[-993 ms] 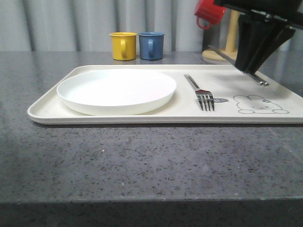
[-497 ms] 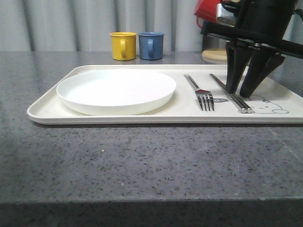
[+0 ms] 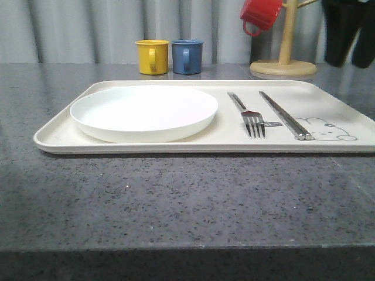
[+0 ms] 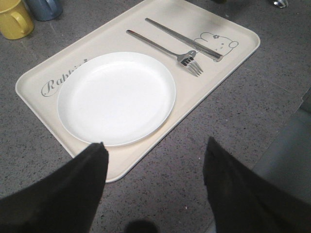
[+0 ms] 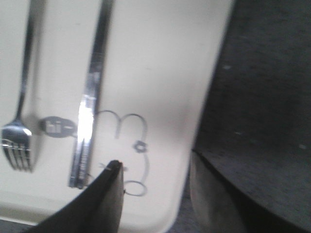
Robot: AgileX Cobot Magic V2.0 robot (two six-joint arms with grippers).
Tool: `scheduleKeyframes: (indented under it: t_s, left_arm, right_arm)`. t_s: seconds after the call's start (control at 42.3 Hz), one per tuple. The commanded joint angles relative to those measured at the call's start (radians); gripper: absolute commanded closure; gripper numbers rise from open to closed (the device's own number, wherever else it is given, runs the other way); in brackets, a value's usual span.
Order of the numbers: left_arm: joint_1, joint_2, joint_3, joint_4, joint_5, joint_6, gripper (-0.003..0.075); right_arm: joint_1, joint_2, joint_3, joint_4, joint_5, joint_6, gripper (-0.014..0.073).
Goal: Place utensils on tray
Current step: 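Place the chopsticks on the tray beside the fork with the right gripper, then grasp the steel spoon with the right gripper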
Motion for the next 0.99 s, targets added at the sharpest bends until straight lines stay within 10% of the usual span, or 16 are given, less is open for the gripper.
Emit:
scheduleKeyframes:
  t_s: [0.0, 0.307, 0.781, 0.97]
  left_arm:
    - [-0.007, -0.004, -0.026, 0.007, -0.072, -0.008, 0.0291]
    - [-0.007, -0.004, -0.026, 0.007, -0.072, -0.008, 0.0291]
    - [-0.007, -0.004, -0.026, 0.007, -0.072, -0.008, 0.0291]
    - [-0.007, -0.004, -0.026, 0.007, -0.072, -0.008, 0.0291]
  right_arm:
    - [-0.091, -0.084, 0.027, -0.059, 0.043, -0.038, 0.0181]
    - [-0.339, -0.054, 0.091, -0.053, -0.036, -0.102, 0.0156]
    - [-0.365, 0.081, 0.093, -0.064, -0.170, -0.136, 0.0160]
    - [-0.365, 0.105, 0.093, -0.064, -0.167, -0.136, 0.0358]
